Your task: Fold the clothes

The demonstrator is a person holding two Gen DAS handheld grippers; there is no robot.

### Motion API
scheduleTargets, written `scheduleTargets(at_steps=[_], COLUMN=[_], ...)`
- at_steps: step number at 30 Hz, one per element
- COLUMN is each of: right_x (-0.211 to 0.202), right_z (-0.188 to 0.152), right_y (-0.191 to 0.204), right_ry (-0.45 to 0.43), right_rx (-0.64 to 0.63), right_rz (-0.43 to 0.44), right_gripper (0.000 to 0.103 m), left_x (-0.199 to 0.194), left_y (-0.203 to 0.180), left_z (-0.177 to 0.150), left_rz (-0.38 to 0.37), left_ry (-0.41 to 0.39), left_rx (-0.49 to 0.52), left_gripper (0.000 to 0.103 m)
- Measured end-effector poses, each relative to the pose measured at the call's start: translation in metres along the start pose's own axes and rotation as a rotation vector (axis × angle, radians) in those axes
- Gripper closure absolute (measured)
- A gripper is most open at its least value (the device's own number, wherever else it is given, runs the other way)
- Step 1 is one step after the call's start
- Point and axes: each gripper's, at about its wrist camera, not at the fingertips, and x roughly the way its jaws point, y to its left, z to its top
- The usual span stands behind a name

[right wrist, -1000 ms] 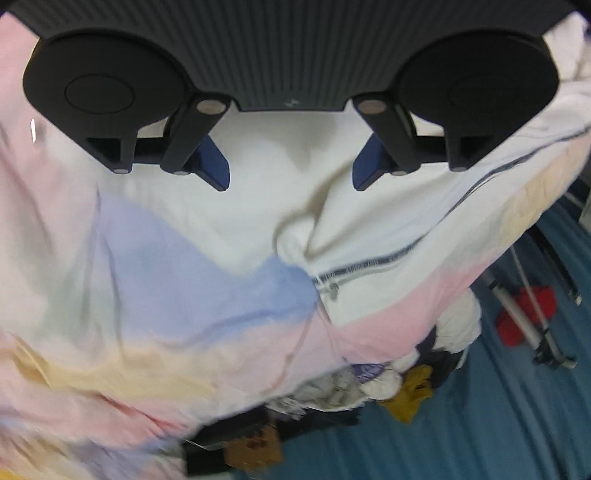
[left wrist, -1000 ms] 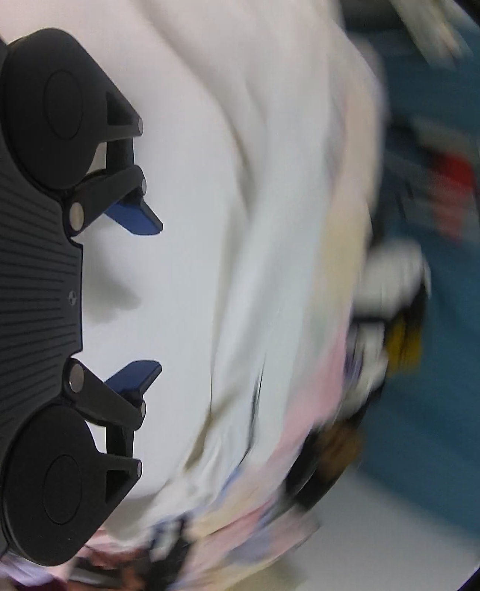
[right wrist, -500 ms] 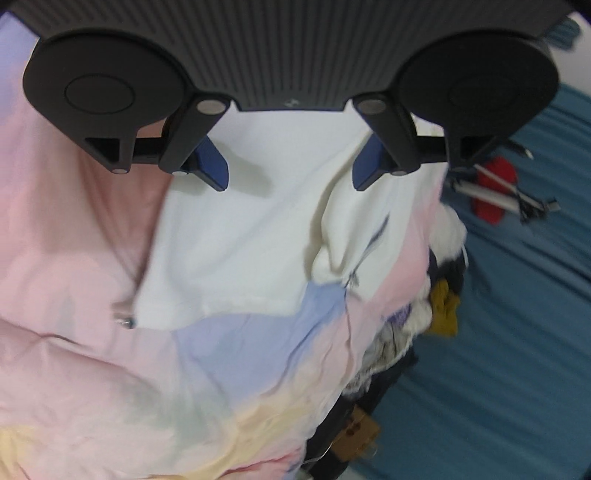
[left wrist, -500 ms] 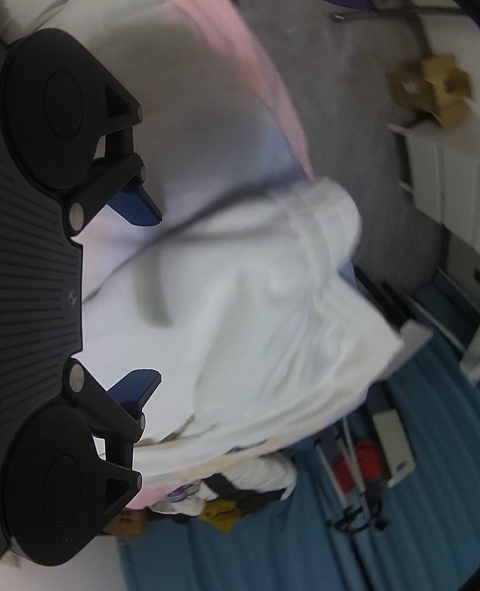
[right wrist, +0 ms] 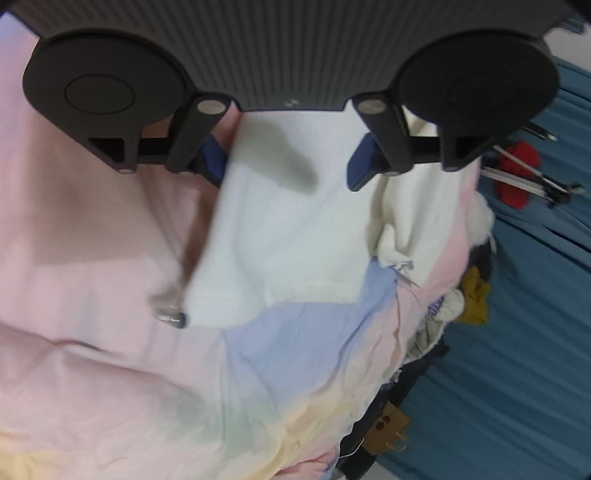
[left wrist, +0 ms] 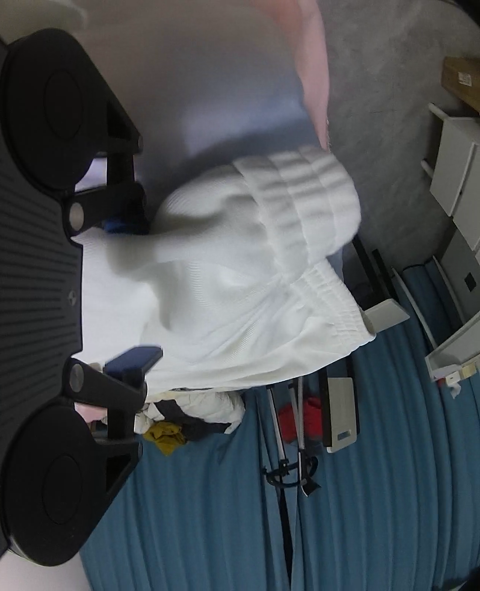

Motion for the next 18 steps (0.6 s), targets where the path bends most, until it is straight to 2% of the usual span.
scheduleTargets(at_steps=[1,2,3,5,9,13,16,18], right_x=[0.004,0.006,0.007,0.004,-0.014,-0.044,-0.072,-0.087], right_z=[-0.001,-0.002,-0.003,-0.003,0.002,0.004,0.003,0.001], right_y=[0.006,0.011,0.014,0.018,0.018,0.022,0.024,0.025], right_ry=[-0.018,-0.037,-0.054,-0.088,-0.167,-0.232,-0.286,-0.321], right_rx=[-0.033,-0.069,-0.097,-0.125,-0.114,-0.115,-0.137,-0.162], right_rz=[-0.029,-0.062,-0.082,-0.093,-0.048,0.022,0.061,0.067], right_gripper=[0.071,0.082,0.092,0.094,0.095,0.095,0.095,0.095], left_x=[0.002,0.004,0.004,-0.002,-0.026,-0.062,-0.087,-0.101], left_y=[-0.001,-0.002,-0.004,-0.005,-0.009,-0.015,-0.020,-0.022], left_z=[0.001,0.002,0.002,0.002,-0.002,-0.008,-0.014,-0.017], left_rz=[-0.001,0.001,0.000,-0.015,-0.061,-0.151,-0.180,-0.195], left_ry=[-0.004,-0.015,-0.027,-0.053,-0.116,-0.184,-0.233,-0.238], left_rx=[0.014,0.031,0.048,0.068,0.128,0.146,0.173,0.169], left_gripper=[0.071,0.092,0.090,0.092,0.094,0.096,0.096,0.096])
